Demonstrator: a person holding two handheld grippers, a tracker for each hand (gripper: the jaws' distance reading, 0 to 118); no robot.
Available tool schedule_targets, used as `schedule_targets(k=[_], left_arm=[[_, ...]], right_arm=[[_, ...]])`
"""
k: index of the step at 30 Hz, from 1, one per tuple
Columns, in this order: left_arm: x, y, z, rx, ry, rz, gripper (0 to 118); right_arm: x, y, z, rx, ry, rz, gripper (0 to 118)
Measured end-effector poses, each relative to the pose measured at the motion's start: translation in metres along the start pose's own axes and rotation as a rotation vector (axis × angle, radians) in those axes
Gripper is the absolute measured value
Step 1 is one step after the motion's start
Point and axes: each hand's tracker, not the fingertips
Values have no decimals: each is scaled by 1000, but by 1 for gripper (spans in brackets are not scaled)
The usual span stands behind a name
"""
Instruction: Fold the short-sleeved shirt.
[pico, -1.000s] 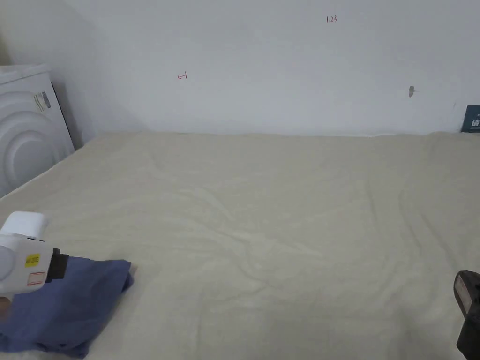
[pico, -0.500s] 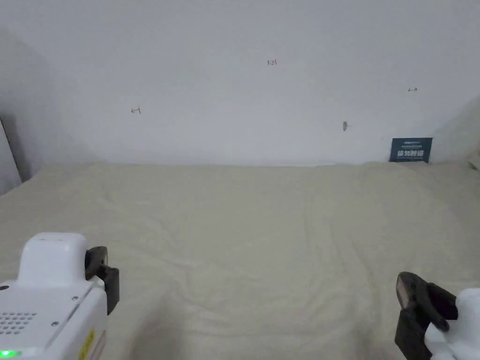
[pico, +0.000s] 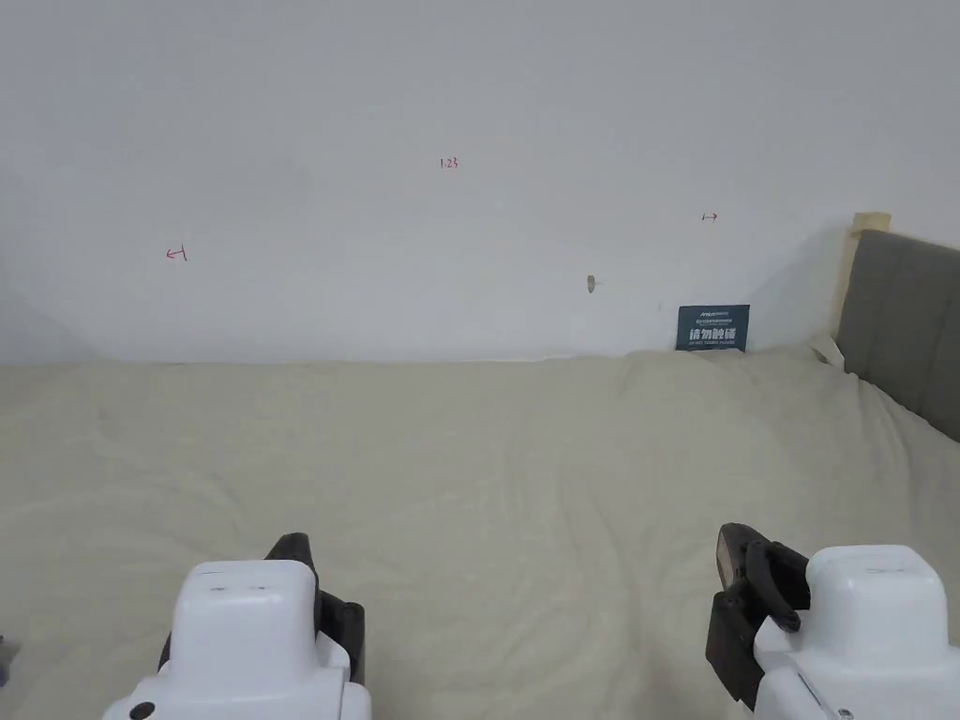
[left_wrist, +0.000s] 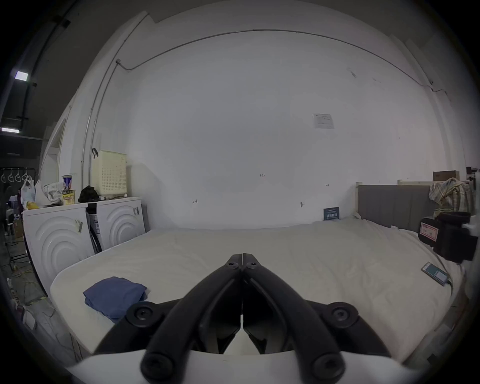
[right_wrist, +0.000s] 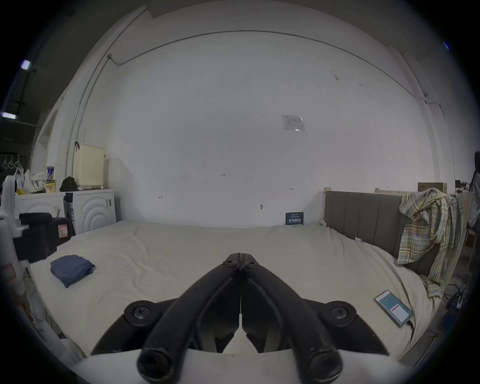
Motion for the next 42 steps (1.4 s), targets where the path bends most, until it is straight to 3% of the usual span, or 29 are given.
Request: schedule_targets(k=[6,8,9,10,11,12,13,18,20,30,35,42], left_arm=[[-9,-1,3,-16,16,9,0],[-11,-3,3,-22,29,2,0],[-12,-3,3,-24,37,-6,4],[-13,-3,3,-29,43,-11,30],[-14,-3,3,-29,44,-13,64],[-15,-2,3,-38,44,-12,92],[-17,-2,3,-39,41,-5,110],[-20,4,9,-9,53,0,118],[-22,6,10,-12,54,-8,118],[-24,5,9,-38,38,-8,118],[-26,2,8,-47,16,17,118],[-29,2,7,-49,24,25,118]], right_arm=[[0,-3,0,-2,5,2,2],[-1,-2,0,3,13,-4,25],[-2,-1,0,6,23,-12,44],[-1,-1,0,12,30,-21,77],[-1,0,0,13,29,-32,98],[-2,0,0,12,23,-53,103],[-1,0,1,29,7,-73,103],[-3,4,2,-16,-103,-65,103],[-4,6,1,-54,-138,-31,103],[-4,8,-3,-100,-87,21,103],[-12,6,-3,-127,-159,22,103],[-11,4,-6,-138,-92,31,103]])
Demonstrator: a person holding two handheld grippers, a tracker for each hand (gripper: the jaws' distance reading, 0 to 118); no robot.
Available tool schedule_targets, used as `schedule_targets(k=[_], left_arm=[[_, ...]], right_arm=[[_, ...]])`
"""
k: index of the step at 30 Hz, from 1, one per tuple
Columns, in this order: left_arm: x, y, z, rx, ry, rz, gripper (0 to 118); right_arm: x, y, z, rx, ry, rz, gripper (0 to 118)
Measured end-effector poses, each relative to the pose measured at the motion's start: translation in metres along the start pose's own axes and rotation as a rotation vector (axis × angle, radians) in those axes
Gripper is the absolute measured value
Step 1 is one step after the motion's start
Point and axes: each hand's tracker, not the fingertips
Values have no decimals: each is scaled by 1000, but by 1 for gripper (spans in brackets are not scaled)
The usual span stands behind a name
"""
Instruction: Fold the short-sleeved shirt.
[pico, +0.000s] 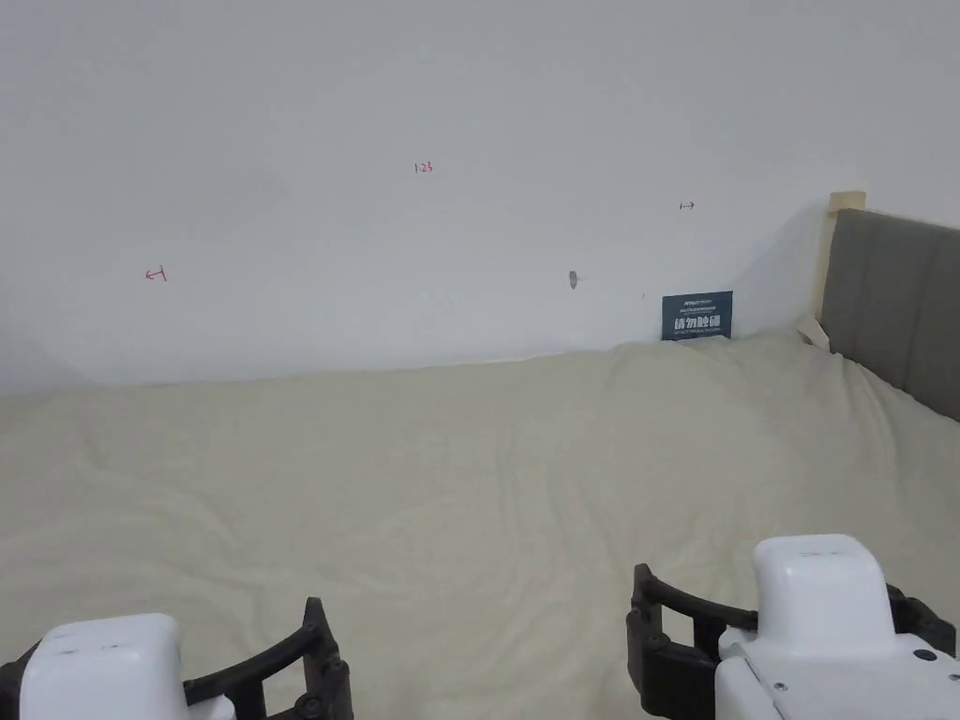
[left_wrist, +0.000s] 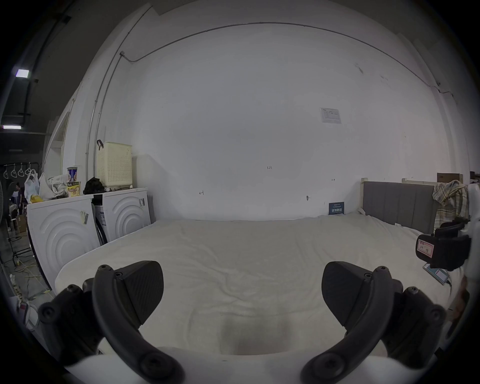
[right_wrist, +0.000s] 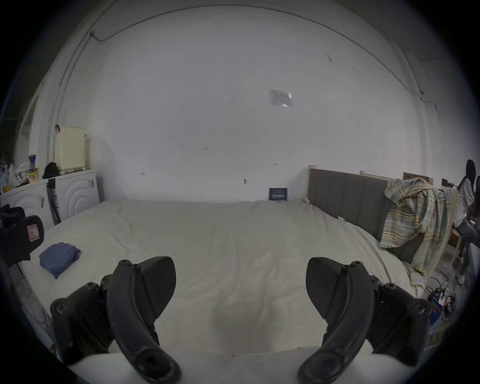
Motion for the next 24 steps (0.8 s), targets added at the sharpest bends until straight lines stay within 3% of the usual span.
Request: schedule_targets(k=[1,3,7,10,13,15,24], left_arm=[[0,0,0,-7,3,1,118],[0,-1,0,-9,3,2,118],[1,-2,0,-14,1,-1,118],[1,-1,0,-11,-3,11,118],[0,0,1,-6,-17,16,118],[1,0,1,0,-11,3,118],[0,0,0,5,-19,14,118]], right_arm=[[-3,0,0,4,-46,7,103],[-6,1,2,16,-47,25,103],[-8,6,-4,-47,-98,-21,103],[0,4,-9,-77,-5,-10,104],[-1,1,-6,-37,-63,-35,104],[4,-1,-1,24,-5,-19,104],[3,4,6,79,-2,0,104]])
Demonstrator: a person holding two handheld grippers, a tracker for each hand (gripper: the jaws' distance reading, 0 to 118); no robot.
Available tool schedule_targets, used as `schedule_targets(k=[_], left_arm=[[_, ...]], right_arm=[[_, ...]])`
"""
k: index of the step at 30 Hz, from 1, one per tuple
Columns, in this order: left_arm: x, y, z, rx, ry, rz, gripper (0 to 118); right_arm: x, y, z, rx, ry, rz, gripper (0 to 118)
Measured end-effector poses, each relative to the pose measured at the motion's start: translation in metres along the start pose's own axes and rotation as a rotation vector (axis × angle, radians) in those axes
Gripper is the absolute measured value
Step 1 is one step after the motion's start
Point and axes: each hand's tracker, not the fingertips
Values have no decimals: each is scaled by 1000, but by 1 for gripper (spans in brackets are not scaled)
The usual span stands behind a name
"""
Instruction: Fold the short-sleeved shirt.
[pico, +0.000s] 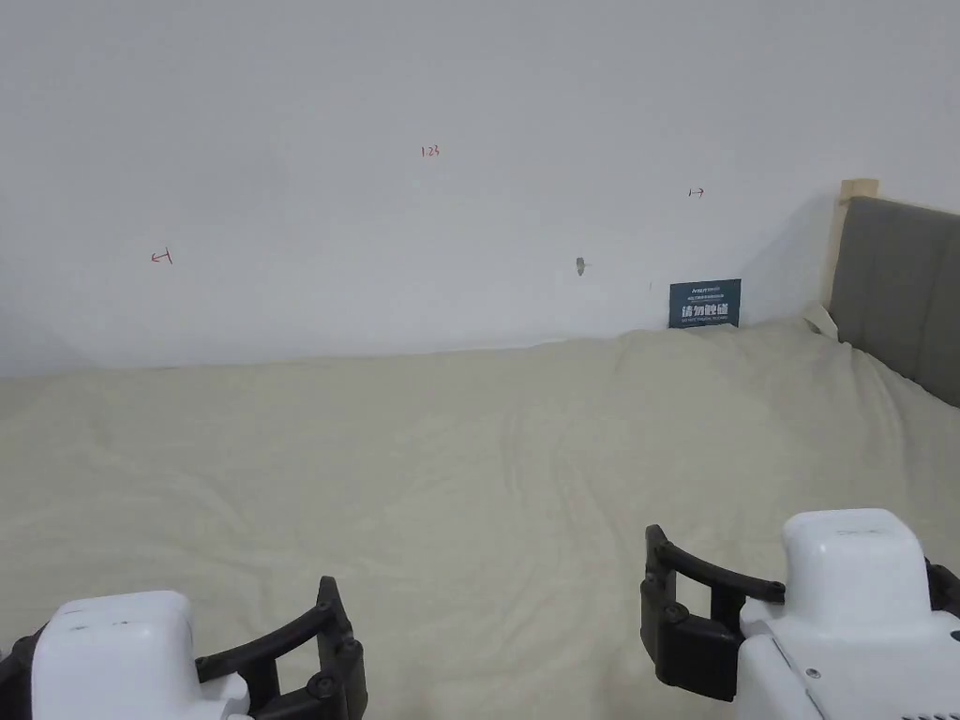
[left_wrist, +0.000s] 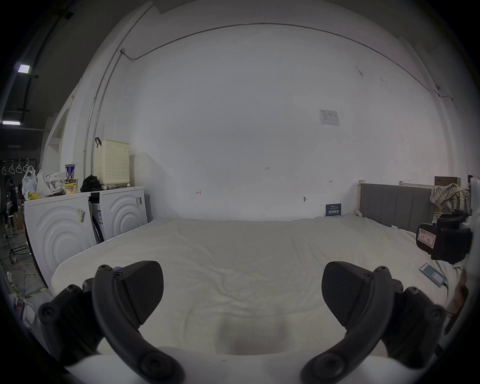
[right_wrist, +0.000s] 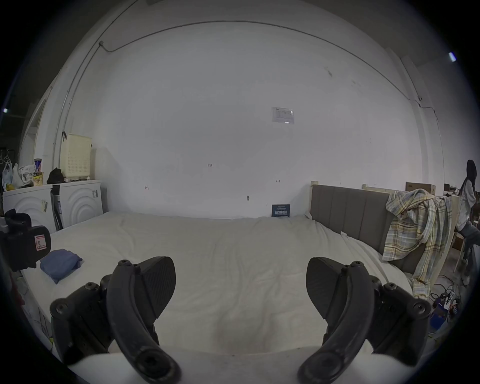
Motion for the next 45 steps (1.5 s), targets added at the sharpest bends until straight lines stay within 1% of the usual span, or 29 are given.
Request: schedule_targets(k=[4,10,14,19,24,45], left_arm=[[1,0,1,10,11,-26,118],[-2,2,2,17,-5,2,118],[-1,2,1,13,1,-8,118],[0,4,1,19,-11,-2,118],[1,4,2,23,-12,-20,118],[0,6,4,37,-10,-14,118]], right_arm=[[0,0,0,-5,4,-12,104],[2,0,0,6,-7,-29,104],[1,1,2,26,-21,1,104],[2,0,3,37,-10,-1,104],[2,-1,3,43,-17,6,104],[2,0,4,53,-18,12,104]])
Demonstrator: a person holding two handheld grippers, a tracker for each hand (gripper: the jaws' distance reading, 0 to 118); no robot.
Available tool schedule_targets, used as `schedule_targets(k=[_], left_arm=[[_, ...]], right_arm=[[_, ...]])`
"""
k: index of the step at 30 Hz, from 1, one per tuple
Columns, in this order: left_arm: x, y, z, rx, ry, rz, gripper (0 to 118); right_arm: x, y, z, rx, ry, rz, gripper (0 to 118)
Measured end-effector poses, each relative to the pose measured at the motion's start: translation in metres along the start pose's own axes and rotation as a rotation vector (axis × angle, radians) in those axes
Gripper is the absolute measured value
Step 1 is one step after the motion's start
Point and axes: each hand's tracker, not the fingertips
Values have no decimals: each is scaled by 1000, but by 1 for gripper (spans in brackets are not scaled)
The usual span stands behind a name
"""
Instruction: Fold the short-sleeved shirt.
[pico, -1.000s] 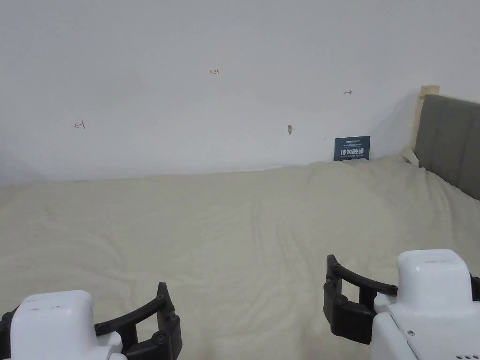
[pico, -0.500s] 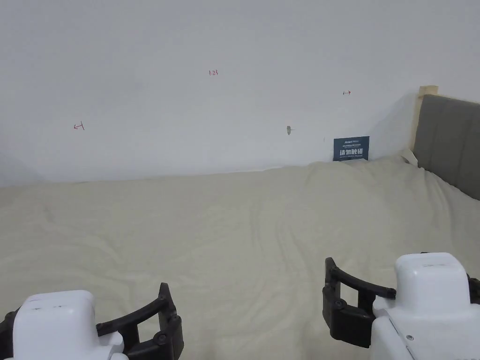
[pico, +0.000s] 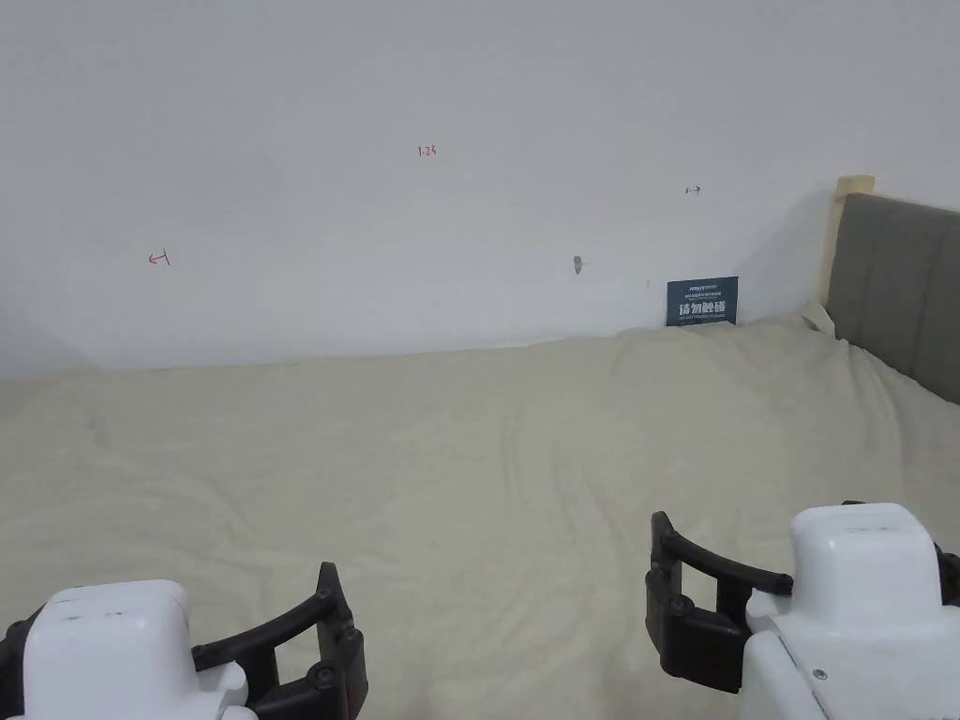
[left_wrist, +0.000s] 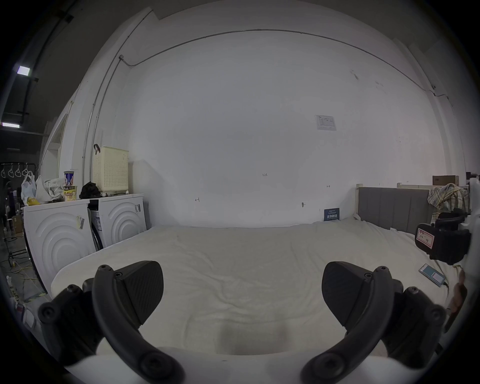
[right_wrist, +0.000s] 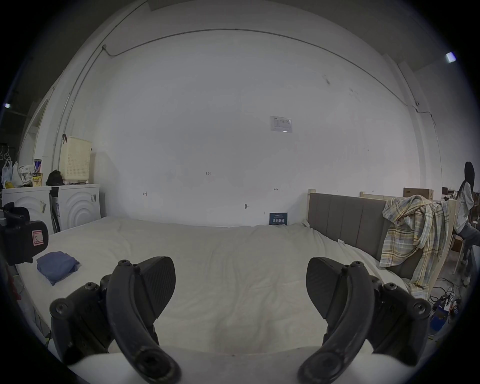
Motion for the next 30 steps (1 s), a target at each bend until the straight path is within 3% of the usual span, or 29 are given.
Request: schedule_targets(k=[30], left_arm=[[2,0,-1,3,-6,-1,118]], right_arm=[[2,-2,1,5,9,5,104]])
